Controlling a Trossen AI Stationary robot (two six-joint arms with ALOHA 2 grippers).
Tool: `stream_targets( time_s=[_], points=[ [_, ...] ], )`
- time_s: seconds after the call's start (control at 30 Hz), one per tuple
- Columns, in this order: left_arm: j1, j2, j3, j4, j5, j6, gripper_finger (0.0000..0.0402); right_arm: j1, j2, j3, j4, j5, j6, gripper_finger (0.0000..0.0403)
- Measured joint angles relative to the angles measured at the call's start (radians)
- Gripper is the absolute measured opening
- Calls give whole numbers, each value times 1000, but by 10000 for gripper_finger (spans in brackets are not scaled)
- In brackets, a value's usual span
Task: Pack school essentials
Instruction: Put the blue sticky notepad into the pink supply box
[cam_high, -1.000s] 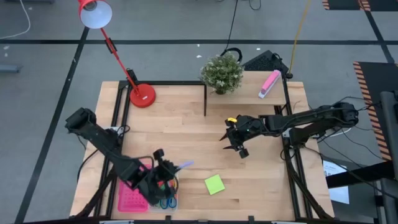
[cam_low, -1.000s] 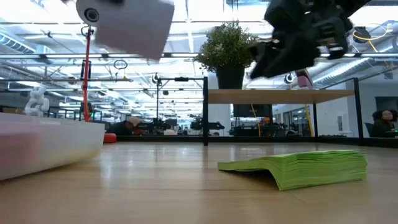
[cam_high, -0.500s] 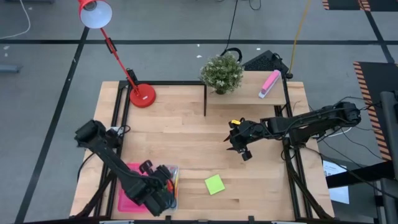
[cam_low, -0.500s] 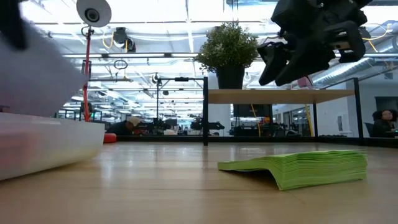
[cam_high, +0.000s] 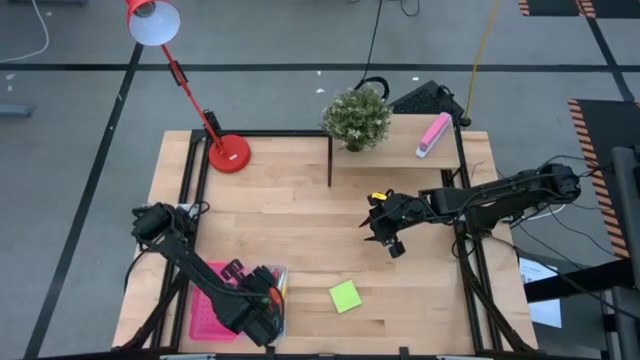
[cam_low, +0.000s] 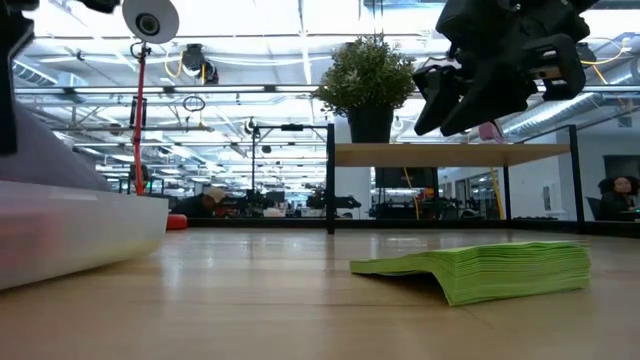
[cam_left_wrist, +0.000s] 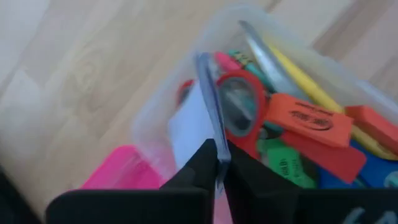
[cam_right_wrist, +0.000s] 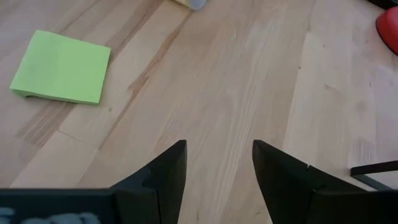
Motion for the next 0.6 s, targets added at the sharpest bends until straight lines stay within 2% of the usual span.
stream_targets(
  time_s=[0.33, 0.43, 0.6],
  points=[
    [9, 15, 0, 149, 27, 67, 134, 0, 0, 0, 7, 0, -14, 176],
    [10, -8, 0, 171, 13, 73, 145, 0, 0, 0, 8, 0, -24, 176],
    [10, -32, 0, 207, -65, 101, 139, 0, 1, 0, 15, 0, -25, 176]
  ],
)
